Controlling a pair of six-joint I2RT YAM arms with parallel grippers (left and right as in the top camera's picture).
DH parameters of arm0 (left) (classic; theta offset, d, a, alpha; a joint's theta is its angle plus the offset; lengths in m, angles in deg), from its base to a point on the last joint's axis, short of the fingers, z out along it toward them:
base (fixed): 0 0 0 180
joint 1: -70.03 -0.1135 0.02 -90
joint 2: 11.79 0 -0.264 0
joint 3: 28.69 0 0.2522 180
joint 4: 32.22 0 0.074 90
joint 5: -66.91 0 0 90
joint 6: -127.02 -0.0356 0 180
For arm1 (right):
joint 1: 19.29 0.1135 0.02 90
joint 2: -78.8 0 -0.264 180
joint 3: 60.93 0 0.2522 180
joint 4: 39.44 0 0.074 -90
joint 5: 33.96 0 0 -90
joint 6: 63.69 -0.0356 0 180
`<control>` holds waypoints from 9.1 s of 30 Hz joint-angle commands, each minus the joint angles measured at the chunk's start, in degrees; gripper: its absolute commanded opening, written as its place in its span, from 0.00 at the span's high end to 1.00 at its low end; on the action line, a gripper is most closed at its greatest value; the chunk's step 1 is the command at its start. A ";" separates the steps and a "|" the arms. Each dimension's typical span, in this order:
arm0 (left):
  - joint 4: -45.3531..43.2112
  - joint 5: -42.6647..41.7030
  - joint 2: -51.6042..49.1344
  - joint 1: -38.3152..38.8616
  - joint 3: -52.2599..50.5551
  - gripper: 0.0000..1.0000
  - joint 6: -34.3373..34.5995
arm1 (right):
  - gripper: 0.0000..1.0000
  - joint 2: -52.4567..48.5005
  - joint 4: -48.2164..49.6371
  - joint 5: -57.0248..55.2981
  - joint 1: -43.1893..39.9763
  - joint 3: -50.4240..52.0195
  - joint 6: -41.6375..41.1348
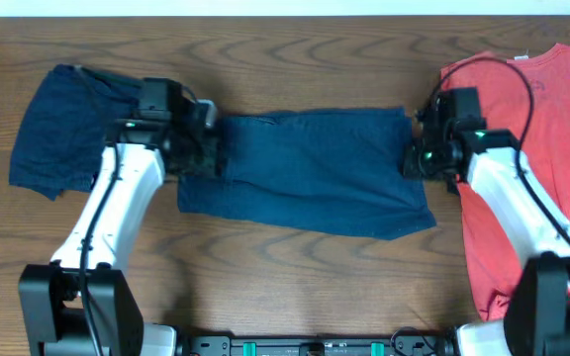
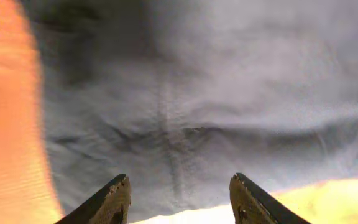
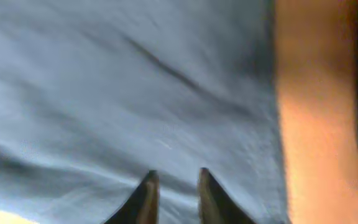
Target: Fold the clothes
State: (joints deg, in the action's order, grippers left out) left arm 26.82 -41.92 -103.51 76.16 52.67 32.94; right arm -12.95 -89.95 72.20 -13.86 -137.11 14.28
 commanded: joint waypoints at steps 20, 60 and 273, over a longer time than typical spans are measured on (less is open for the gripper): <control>0.24 10.78 -11.69 3.04 -10.58 0.58 7.85 | 0.99 -27.08 30.38 -0.07 5.46 -0.33 -15.85; 10.82 -2.49 -10.97 -14.08 7.63 0.05 0.11 | 0.99 -14.99 -4.98 -11.91 5.68 5.27 -15.02; 21.14 0.85 -20.55 14.78 18.88 0.39 6.01 | 0.89 -10.93 -7.17 -9.38 19.78 2.73 -5.92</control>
State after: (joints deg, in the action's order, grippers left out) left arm 47.19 -40.79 -125.02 90.87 70.87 39.87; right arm -25.65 -97.97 66.41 7.27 -134.85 3.70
